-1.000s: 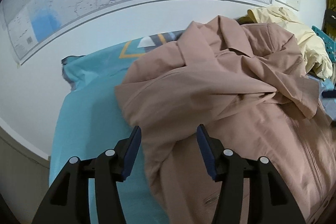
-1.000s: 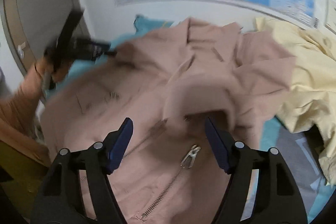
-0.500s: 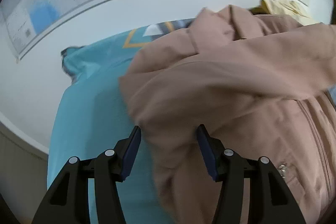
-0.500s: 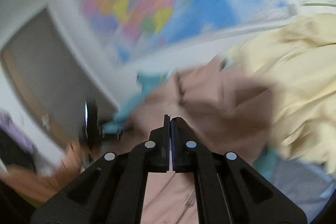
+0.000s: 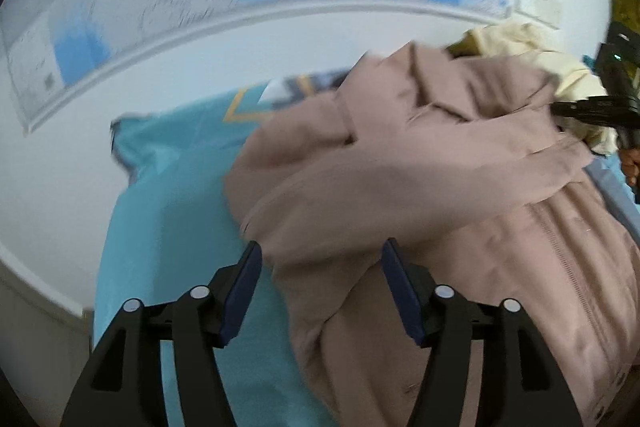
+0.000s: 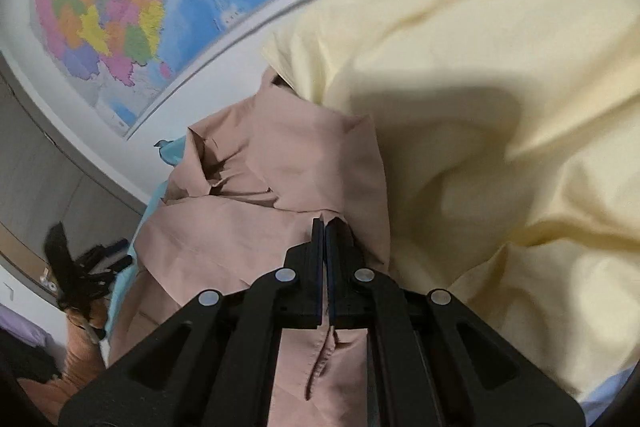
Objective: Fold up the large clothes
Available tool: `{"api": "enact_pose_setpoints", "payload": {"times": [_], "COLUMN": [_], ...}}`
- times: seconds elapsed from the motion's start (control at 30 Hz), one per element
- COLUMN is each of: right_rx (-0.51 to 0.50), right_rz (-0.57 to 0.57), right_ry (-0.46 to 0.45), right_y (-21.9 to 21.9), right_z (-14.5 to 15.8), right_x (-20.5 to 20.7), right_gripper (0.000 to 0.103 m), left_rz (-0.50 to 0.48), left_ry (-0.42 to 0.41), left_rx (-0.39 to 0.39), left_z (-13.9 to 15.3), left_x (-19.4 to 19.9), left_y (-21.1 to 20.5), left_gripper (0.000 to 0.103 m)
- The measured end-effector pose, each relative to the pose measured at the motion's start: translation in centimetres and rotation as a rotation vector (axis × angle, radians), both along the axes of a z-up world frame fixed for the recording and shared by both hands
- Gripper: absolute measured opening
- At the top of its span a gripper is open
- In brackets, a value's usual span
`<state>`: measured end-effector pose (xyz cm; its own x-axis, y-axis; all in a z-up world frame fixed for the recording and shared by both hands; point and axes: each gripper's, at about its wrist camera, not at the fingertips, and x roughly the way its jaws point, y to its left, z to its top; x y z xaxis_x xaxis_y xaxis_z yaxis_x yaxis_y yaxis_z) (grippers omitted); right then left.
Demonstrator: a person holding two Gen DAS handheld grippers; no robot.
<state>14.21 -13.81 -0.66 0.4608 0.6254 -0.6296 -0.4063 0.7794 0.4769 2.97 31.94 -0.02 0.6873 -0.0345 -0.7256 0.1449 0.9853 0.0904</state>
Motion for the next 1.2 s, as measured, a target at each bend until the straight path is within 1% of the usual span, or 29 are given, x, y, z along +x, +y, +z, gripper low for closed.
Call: {"api": "enact_pose_setpoints", "payload": {"times": [0.07, 0.1, 0.13, 0.17, 0.23, 0.27, 0.33, 0.4, 0.43, 0.5, 0.6, 0.63, 0.67, 0.73, 0.77, 0.8, 0.83, 0.87, 0.93, 0.97, 1.0, 1.03, 1.07, 1.13, 1.2], "right_rx": [-0.020, -0.052, -0.078, -0.105, -0.138, -0.153, -0.137, -0.140, -0.153, -0.209, -0.288, -0.299, -0.305, -0.303, -0.287, -0.271, -0.258, -0.243, -0.213, -0.195, -0.176, -0.159, -0.132, -0.079, -0.034], "right_rz": [0.001, -0.007, -0.022, -0.042, -0.066, -0.068, -0.039, 0.022, 0.076, 0.140, 0.156, 0.155, 0.140, 0.131, 0.127, 0.128, 0.130, 0.127, 0.131, 0.138, 0.140, 0.142, 0.142, 0.139, 0.129], "right_ry": [-0.037, -0.043, -0.044, -0.058, -0.105, -0.139, -0.191, -0.222, -0.224, -0.214, -0.165, -0.152, -0.138, -0.128, -0.118, -0.117, -0.127, -0.145, -0.158, -0.158, -0.151, -0.137, -0.116, -0.073, -0.032], "right_y": [0.3, 0.7, 0.8, 0.9, 1.3, 1.4, 1.6, 2.7, 3.7, 5.9, 7.8, 8.0, 7.9, 7.8, 7.6, 7.3, 7.1, 6.7, 5.7, 5.0, 4.3, 3.9, 3.1, 1.6, 0.4], "right_z": [0.9, 1.0, 1.3, 1.5, 2.2, 2.7, 3.5, 3.7, 3.3, 1.8, -1.1, -1.7, -2.3, -2.6, -2.5, -2.1, -1.6, -0.9, 0.3, 0.7, 1.0, 1.1, 1.1, 0.8, 0.2], "right_x": [0.0, -0.1, -0.2, -0.6, -1.9, -2.8, -4.7, -6.2, -6.7, -6.6, -4.7, -4.1, -3.3, -2.5, -2.4, -2.6, -3.0, -3.7, -5.1, -6.0, -6.8, -7.4, -8.1, -9.6, -11.1], "right_gripper": [0.002, 0.004, 0.011, 0.033, 0.067, 0.065, 0.064, 0.063, 0.062, 0.059, 0.052, 0.050, 0.043, 0.035, 0.035, 0.036, 0.040, 0.046, 0.052, 0.053, 0.055, 0.060, 0.063, 0.065, 0.070], "left_rz": [-0.033, -0.049, -0.056, -0.056, -0.049, -0.044, -0.049, -0.051, -0.051, -0.052, -0.036, -0.030, -0.026, -0.014, -0.006, 0.005, 0.011, 0.015, 0.028, 0.035, 0.044, 0.054, 0.060, 0.072, 0.083], "left_ry": [-0.008, 0.003, 0.021, 0.049, 0.097, 0.114, 0.134, 0.139, 0.139, 0.142, 0.145, 0.144, 0.143, 0.132, 0.123, 0.110, 0.099, 0.087, 0.054, 0.048, 0.047, 0.048, 0.049, 0.059, 0.067], "left_rx": [0.004, 0.008, 0.010, 0.011, 0.015, 0.020, 0.026, 0.035, 0.040, 0.033, 0.047, 0.050, 0.051, 0.055, 0.051, 0.033, 0.018, 0.004, -0.035, -0.045, -0.056, -0.062, -0.069, -0.088, -0.121], "left_z": [0.4, 0.1, -0.4, -1.1, -2.5, -3.0, -3.9, -4.1, -4.1, -4.1, -4.2, -4.4, -4.4, -4.2, -4.0, -3.5, -3.0, -2.5, -1.4, -1.1, -0.9, -0.8, -0.7, -0.9, -1.1], "left_x": [0.5, 1.1, 1.7, 2.5, 3.5, 3.8, 4.1, 4.2, 4.3, 4.6, 5.1, 5.2, 5.2, 4.9, 4.7, 4.2, 3.7, 3.2, 1.5, 0.9, 0.0, -1.0, -1.8, -3.3, -4.9], "left_y": [-1.3, -2.0, -2.6, -3.0, -3.4, -3.4, -3.6, -3.6, -3.6, -3.5, -3.6, -3.7, -3.7, -3.6, -3.5, -3.0, -2.6, -2.3, -1.1, -0.7, -0.2, 0.4, 0.8, 1.5, 2.4], "left_gripper": [0.063, 0.063, 0.063, 0.063, 0.063, 0.063, 0.063, 0.063, 0.064, 0.065, 0.067, 0.067, 0.067, 0.068, 0.068, 0.068, 0.068, 0.069, 0.077, 0.077, 0.077, 0.077, 0.077, 0.078, 0.081]}}
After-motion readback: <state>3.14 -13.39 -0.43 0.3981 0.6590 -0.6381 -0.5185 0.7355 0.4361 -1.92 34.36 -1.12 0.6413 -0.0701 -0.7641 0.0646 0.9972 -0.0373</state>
